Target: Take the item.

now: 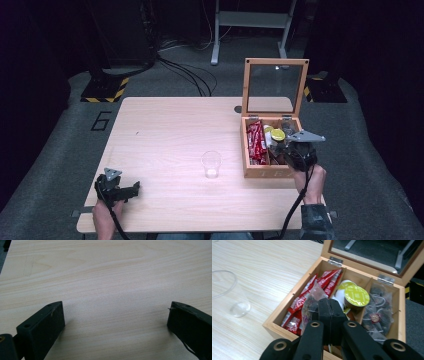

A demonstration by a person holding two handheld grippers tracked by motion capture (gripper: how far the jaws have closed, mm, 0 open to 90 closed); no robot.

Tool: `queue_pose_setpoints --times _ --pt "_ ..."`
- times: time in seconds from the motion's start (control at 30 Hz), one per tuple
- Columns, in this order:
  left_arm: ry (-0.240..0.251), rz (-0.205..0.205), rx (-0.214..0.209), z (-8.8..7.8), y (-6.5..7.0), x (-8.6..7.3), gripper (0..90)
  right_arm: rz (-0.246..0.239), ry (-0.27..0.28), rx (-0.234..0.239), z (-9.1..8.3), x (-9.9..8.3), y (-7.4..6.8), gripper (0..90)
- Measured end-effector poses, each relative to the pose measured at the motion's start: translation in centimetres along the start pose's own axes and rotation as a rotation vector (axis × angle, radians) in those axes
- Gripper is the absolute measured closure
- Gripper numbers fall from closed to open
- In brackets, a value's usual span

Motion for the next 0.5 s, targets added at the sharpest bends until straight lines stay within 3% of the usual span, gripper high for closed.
queue_pose_setpoints --times 0.5 --pt "-0.001 -0.001 -0.002 0.0 0.0 0.0 1.0 -0.100 0.029 0.049 0.1 2.0 -4.2 90.0"
Point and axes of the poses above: each handheld gripper's, and its own axes: z roughly forward along the jaws, x roughly out of its top, y roughly to its right, the point moved 7 cm from there along z, roughly forward along the jaws, and after that the axes turned 8 degrees about -y, right-handed, at the moved point
